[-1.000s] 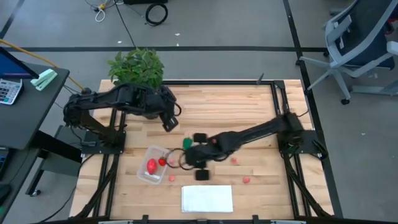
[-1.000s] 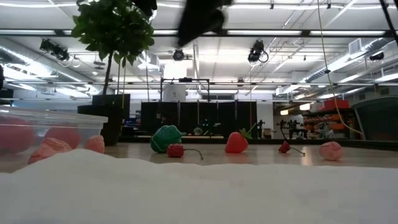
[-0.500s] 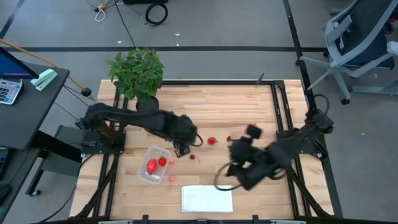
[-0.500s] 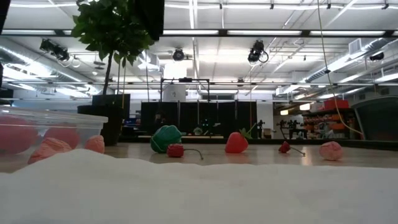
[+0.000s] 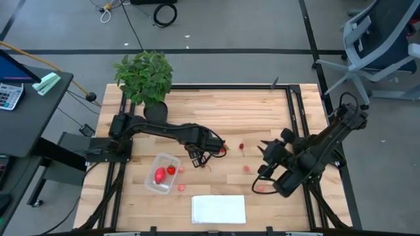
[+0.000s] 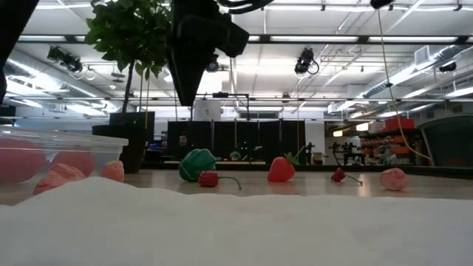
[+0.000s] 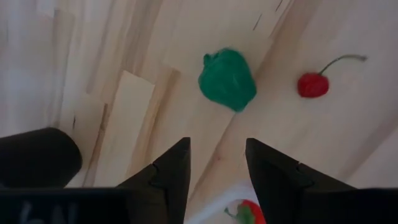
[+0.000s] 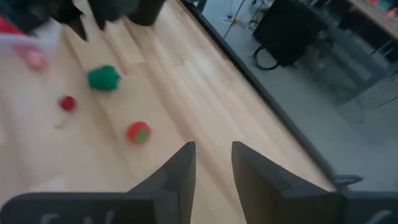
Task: Pick and placing Produce into tupperware
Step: Put the green bell pepper into the transparent bin
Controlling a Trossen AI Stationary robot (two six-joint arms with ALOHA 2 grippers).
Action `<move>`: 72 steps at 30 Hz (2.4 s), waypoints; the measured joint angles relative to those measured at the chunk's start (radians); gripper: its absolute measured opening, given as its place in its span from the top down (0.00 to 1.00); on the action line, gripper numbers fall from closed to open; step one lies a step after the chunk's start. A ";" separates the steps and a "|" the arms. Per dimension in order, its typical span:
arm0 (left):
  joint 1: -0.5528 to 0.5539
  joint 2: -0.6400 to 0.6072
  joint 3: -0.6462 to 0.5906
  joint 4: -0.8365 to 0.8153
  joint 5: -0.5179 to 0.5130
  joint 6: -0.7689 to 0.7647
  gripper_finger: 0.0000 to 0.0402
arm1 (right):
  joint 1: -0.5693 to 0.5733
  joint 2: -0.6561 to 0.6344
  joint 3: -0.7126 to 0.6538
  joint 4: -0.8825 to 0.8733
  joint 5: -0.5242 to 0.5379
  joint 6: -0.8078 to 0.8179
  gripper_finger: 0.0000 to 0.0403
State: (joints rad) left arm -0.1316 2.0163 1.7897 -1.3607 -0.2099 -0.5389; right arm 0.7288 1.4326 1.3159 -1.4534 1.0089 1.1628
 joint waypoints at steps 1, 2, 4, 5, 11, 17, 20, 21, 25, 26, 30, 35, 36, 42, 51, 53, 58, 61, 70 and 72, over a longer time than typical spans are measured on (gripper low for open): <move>0.000 -0.002 0.000 0.005 0.000 -0.008 0.61 | 0.000 -0.014 -0.027 0.001 0.010 -0.010 0.72; 0.000 -0.006 0.000 0.007 0.001 -0.025 0.62 | 0.000 -0.029 -0.053 0.001 0.019 -0.014 0.72; 0.000 -0.016 0.000 0.019 0.000 -0.053 0.63 | 0.000 -0.060 -0.096 0.001 0.032 -0.008 0.72; -0.001 -0.020 0.001 0.028 0.000 -0.062 0.64 | 0.000 -0.076 -0.112 0.001 0.033 0.004 0.72; -0.025 -0.021 0.000 0.077 -0.003 -0.184 0.65 | 0.000 -0.187 -0.152 -0.001 0.040 0.115 0.72; -0.059 -0.021 0.000 0.127 -0.044 -0.243 0.62 | 0.000 -0.286 -0.136 0.004 0.029 0.116 0.72; -0.071 -0.021 0.000 0.125 -0.068 -0.273 0.61 | 0.000 -0.327 -0.128 0.007 0.029 0.098 0.72; -0.075 -0.022 0.000 0.125 -0.069 -0.286 0.61 | 0.000 -0.341 -0.125 0.008 0.028 0.088 0.72; -0.098 -0.022 0.000 0.124 -0.071 -0.315 0.61 | 0.000 -0.383 -0.117 0.011 0.028 0.048 0.72; -0.105 -0.022 0.000 0.120 -0.071 -0.315 0.61 | 0.000 -0.392 -0.116 0.011 0.028 0.038 0.72; -0.126 -0.022 0.000 0.060 -0.095 -0.377 0.59 | 0.000 -0.418 -0.116 0.011 0.028 0.012 0.72; -0.142 -0.029 0.000 -0.051 -0.201 -0.483 0.58 | 0.000 -0.429 -0.116 0.011 0.028 0.011 0.72; -0.142 -0.029 0.001 -0.069 -0.201 -0.507 0.58 | 0.000 -0.429 -0.116 0.011 0.028 0.011 0.72; -0.142 -0.029 0.000 -0.047 -0.182 -0.546 0.58 | 0.000 -0.428 -0.116 0.011 0.027 0.012 0.72; -0.093 -0.029 0.000 0.067 -0.105 -0.431 0.58 | 0.000 -0.428 -0.116 0.011 0.025 0.012 0.72; -0.087 -0.029 0.000 0.096 -0.106 -0.438 0.58 | 0.000 -0.428 -0.116 0.011 0.025 0.012 0.72; -0.069 -0.029 0.000 0.051 -0.108 -0.412 0.58 | 0.000 -0.428 -0.116 0.011 0.025 0.012 0.72; -0.051 -0.032 -0.043 0.079 -0.111 -0.418 0.58 | 0.000 -0.428 -0.116 0.011 0.025 0.012 0.72; 0.002 -0.185 -0.354 0.424 -0.052 -0.365 0.58 | 0.000 -0.427 -0.116 0.012 0.025 0.012 0.72; 0.015 -0.252 -0.434 0.499 -0.053 -0.361 0.58 | 0.000 -0.427 -0.116 0.014 0.022 0.012 0.72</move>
State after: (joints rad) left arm -0.1168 1.7640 1.3555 -0.8617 -0.2626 -0.9001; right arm 0.7287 1.0054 1.1999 -1.4395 1.0313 1.1746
